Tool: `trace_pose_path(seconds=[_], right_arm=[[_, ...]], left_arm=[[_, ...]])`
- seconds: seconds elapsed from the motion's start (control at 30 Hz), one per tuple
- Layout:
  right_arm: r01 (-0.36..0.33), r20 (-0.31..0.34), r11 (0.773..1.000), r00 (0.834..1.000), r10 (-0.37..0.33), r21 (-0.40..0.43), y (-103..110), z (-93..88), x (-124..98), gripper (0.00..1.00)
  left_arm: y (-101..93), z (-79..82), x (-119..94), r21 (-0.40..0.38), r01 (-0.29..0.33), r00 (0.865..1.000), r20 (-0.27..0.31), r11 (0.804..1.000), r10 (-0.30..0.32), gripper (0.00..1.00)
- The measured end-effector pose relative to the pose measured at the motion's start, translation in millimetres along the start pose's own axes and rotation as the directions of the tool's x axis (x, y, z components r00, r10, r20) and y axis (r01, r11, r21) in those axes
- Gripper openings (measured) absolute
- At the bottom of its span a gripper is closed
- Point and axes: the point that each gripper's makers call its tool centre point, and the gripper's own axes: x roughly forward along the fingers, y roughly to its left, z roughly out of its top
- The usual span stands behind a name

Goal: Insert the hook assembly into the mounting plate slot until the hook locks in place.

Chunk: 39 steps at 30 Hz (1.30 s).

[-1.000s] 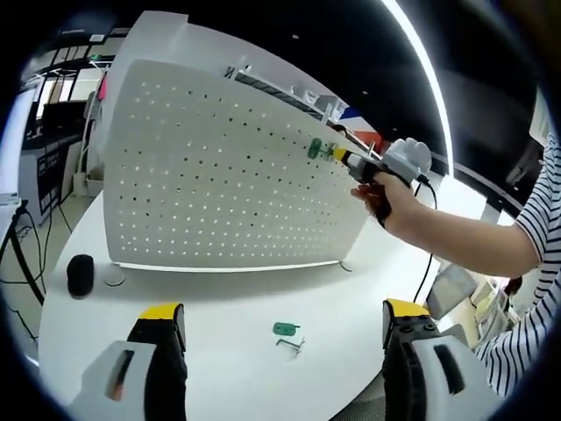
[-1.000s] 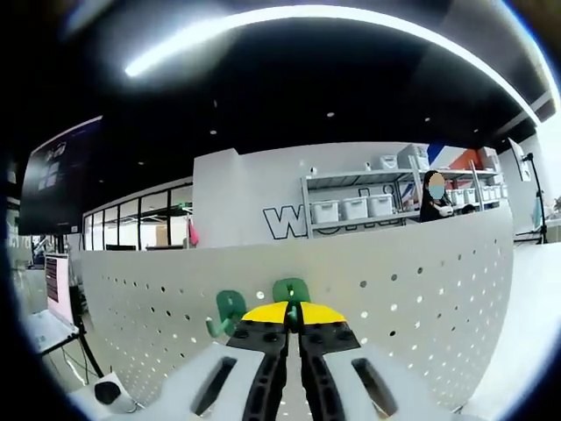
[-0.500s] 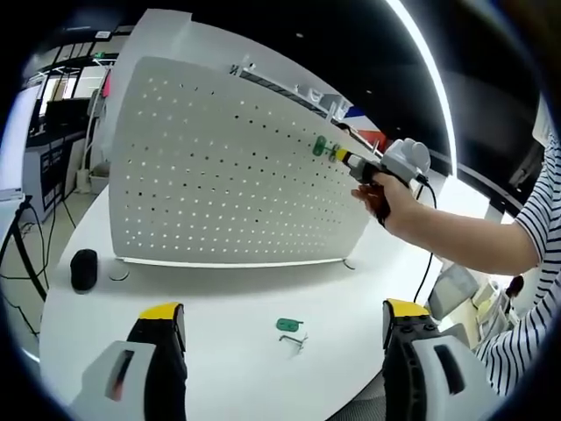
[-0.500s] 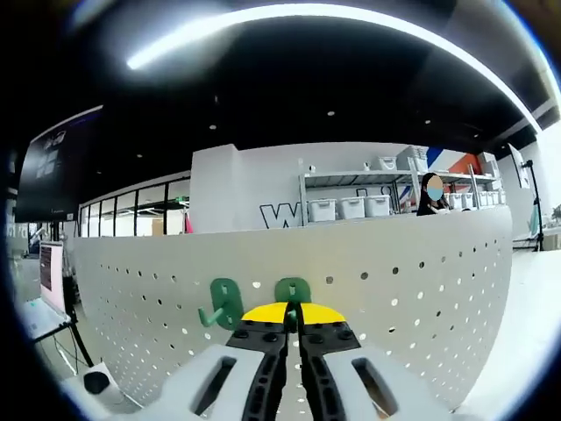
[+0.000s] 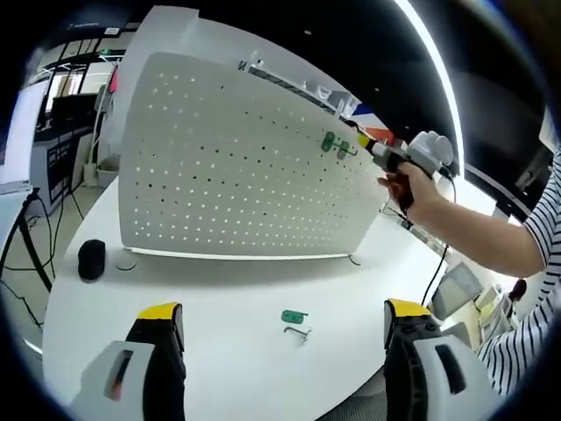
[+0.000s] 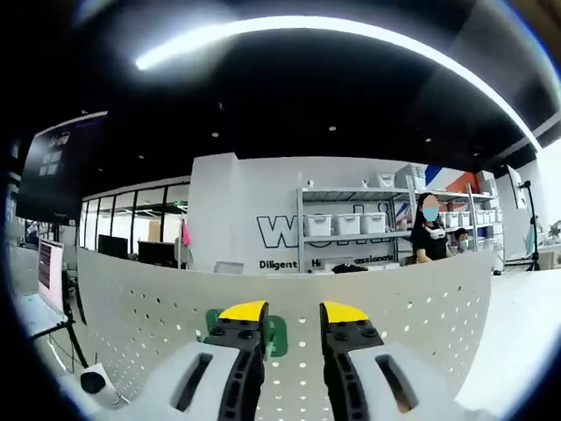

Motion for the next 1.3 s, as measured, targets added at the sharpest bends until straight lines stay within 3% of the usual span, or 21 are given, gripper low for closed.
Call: trace_pose_path(seconds=[0.3,0.47,0.57,0.7,0.9,1.03,1.2,1.3], right_arm=[[-0.087,-0.016,0.996,0.996,0.087,-0.033,3,14.2,-43,0.22],[-0.140,-0.058,0.989,0.989,0.137,-0.045,6,10.6,-67,0.22],[-0.170,-0.092,0.983,0.982,0.164,-0.063,6,2.2,-78,0.22],[-0.243,-0.184,0.968,0.956,0.227,-0.066,12,-22.7,-98,0.24],[-0.283,-0.303,0.958,0.918,0.256,-0.048,8,-59.3,-133,0.24],[-0.299,-0.345,0.953,0.900,0.266,-0.047,6,-70.9,-151,0.25],[-0.272,-0.373,0.962,0.896,0.243,-0.026,-5,-75.4,-169,0.26],[-0.280,-0.406,0.960,0.879,0.249,-0.018,-5,-83.3,-180,0.27]], left_arm=[[-3.5,-12.9,-5,-0.003,-0.004,0.999,-0.036,1.000,0.004,0.97],[-6.9,-18.9,-8,0.005,-0.004,0.999,-0.052,1.000,0.004,0.97],[-9.5,-24.8,-10,0.013,0.002,0.998,-0.068,1.000,-0.001,0.98],[-13.0,-31.0,-13,0.011,0.007,0.996,-0.084,1.000,-0.006,0.98],[-16.4,-38.0,-19,0.008,0.008,0.995,-0.099,1.000,-0.007,0.98],[-17.1,-43.4,-23,0.005,0.005,0.994,-0.110,1.000,-0.004,0.98],[-16.4,-51.6,-27,0.000,-0.005,0.992,-0.125,1.000,0.005,0.98],[-16.6,-56.9,-29,0.000,-0.009,0.989,-0.144,1.000,0.009,0.98]])
